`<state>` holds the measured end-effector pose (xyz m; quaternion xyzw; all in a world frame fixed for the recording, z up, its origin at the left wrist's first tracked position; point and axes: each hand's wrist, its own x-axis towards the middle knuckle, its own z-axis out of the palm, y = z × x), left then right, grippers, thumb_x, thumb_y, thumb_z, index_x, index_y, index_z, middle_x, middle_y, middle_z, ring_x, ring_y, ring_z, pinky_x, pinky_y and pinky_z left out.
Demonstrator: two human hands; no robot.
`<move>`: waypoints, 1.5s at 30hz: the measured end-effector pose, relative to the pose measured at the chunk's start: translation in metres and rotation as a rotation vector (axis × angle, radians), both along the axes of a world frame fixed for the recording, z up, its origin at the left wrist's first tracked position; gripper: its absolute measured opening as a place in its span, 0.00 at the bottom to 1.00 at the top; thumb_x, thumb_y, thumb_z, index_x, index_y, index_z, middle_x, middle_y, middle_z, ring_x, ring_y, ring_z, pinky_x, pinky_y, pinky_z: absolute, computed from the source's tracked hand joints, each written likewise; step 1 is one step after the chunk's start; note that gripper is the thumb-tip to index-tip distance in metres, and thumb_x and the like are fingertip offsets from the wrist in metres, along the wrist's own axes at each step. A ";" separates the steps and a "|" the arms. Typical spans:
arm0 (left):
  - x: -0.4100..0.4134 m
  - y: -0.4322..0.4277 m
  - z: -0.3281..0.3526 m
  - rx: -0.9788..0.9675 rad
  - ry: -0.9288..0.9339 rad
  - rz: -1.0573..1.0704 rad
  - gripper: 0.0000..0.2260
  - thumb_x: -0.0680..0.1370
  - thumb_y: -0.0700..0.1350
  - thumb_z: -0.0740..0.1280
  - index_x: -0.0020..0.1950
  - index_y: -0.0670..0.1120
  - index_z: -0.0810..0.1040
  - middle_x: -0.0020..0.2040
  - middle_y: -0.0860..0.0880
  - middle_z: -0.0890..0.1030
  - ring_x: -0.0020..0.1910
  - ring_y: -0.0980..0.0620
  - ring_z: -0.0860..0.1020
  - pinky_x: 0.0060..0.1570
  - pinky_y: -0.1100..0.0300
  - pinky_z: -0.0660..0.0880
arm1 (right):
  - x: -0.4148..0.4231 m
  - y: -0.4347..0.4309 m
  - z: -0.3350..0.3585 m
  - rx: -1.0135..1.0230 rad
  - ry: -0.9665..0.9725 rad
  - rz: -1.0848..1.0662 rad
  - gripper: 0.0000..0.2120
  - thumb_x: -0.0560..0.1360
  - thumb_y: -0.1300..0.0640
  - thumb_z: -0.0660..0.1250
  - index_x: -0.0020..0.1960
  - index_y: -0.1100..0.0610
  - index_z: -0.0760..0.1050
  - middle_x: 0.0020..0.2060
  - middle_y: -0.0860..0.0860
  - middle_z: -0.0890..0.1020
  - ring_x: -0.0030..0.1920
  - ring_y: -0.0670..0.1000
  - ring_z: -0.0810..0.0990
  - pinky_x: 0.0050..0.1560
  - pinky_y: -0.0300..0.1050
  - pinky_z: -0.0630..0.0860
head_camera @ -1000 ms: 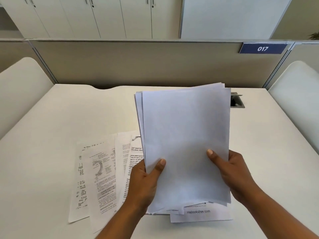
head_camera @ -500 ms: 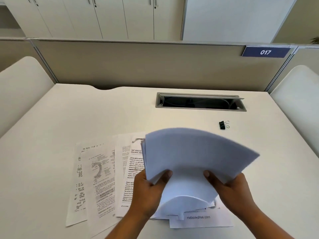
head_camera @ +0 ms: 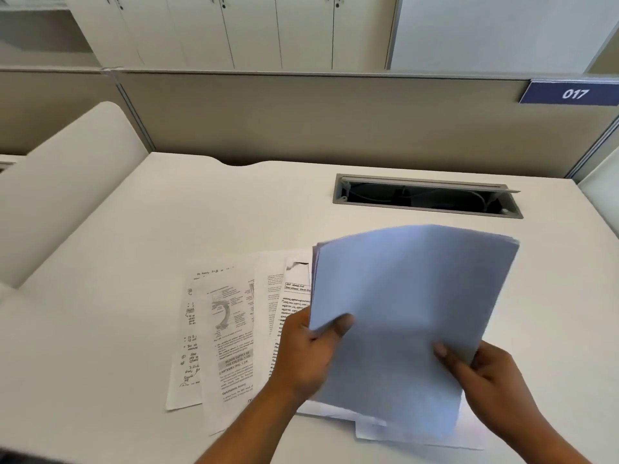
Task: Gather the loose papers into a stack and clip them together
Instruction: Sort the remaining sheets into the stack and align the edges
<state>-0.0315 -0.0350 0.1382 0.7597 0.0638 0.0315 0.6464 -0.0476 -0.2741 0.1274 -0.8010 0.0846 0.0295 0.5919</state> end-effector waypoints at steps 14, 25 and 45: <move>-0.028 0.061 -0.053 -0.107 0.449 0.487 0.11 0.81 0.46 0.68 0.63 0.48 0.77 0.61 0.51 0.80 0.57 0.51 0.78 0.50 0.59 0.76 | 0.005 0.008 -0.041 0.276 0.294 -0.195 0.04 0.77 0.62 0.67 0.49 0.61 0.79 0.29 0.47 0.86 0.31 0.49 0.84 0.31 0.43 0.80; -0.038 0.102 -0.071 0.034 0.585 0.655 0.18 0.77 0.50 0.71 0.66 0.51 0.73 0.70 0.47 0.73 0.66 0.45 0.75 0.66 0.47 0.73 | 0.021 0.031 -0.083 0.325 0.463 -0.143 0.08 0.78 0.62 0.66 0.55 0.63 0.79 0.40 0.57 0.88 0.37 0.56 0.86 0.46 0.49 0.79; -0.038 0.121 -0.071 -0.337 0.725 0.503 0.06 0.81 0.43 0.66 0.56 0.47 0.81 0.49 0.47 0.86 0.46 0.46 0.83 0.41 0.56 0.79 | 0.022 0.036 -0.078 0.257 0.492 -0.109 0.12 0.77 0.64 0.66 0.60 0.66 0.76 0.43 0.56 0.83 0.42 0.55 0.81 0.43 0.45 0.75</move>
